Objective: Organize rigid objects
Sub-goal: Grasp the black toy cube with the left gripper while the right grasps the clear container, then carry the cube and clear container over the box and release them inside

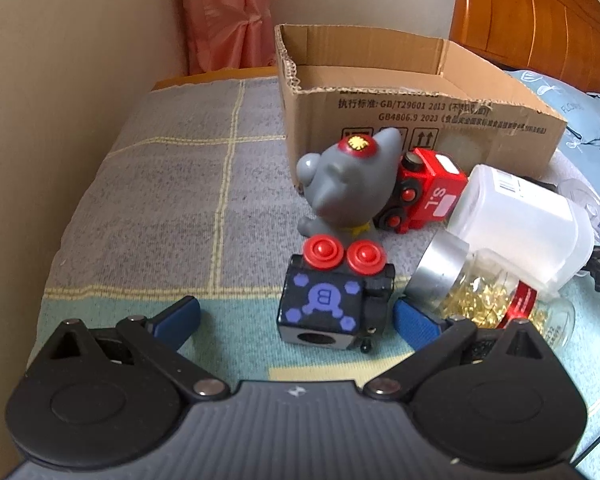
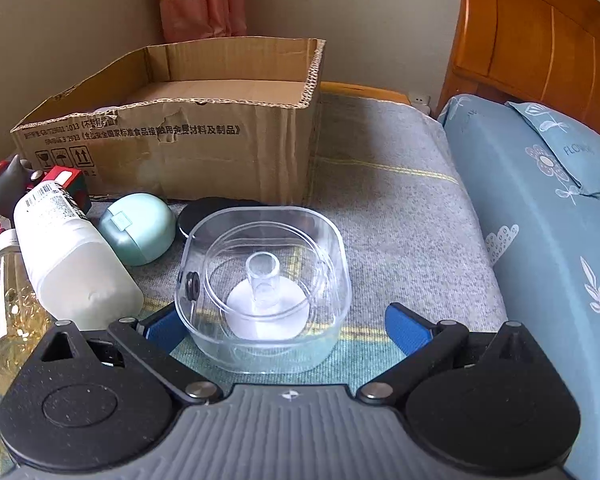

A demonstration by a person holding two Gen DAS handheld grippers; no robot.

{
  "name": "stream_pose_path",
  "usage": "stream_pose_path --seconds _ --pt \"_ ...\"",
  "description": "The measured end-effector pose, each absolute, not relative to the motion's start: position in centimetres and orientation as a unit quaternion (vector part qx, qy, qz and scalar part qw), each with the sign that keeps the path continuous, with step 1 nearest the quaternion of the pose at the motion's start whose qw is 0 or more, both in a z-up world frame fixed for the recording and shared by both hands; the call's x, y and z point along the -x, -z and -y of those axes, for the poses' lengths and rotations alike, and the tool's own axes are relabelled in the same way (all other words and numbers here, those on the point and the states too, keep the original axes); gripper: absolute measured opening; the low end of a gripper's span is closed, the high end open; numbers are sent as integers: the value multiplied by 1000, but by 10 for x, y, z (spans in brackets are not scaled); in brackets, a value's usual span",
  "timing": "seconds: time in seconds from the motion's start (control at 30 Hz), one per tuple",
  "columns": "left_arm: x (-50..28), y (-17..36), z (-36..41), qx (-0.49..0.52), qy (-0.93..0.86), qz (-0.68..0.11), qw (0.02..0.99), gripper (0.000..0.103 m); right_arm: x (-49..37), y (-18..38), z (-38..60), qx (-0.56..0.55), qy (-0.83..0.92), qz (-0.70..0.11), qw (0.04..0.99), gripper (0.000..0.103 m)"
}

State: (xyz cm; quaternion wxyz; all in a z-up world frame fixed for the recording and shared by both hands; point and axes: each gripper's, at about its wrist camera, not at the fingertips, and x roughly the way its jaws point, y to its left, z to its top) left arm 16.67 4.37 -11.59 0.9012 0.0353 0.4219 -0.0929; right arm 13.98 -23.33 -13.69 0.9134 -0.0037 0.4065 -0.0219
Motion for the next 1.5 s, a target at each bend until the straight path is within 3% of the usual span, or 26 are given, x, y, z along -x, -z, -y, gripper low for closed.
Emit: stream_pose_path --seconds 0.1,0.23,0.43,0.6,0.67,1.1,1.5 --pt "-169 116 -43 -36 97 -421 901 97 -144 136 232 8 13 -409 912 103" --pt "-168 112 -40 -41 109 -415 902 77 -150 135 229 17 6 -411 911 103" --pt "-168 109 -36 -49 128 -413 900 61 -155 131 220 43 -12 -408 912 101" --pt "-168 108 -34 -54 140 -414 898 52 -156 128 215 57 -22 -410 910 85" --pt "-168 107 -33 -58 142 -415 897 51 -156 126 214 62 -24 -411 909 81" --pt "-161 96 -37 -86 153 -434 884 50 -142 109 221 46 -45 -415 907 81" --pt "-150 40 -38 -129 185 -416 881 50 -127 56 226 41 -93 -390 915 81"
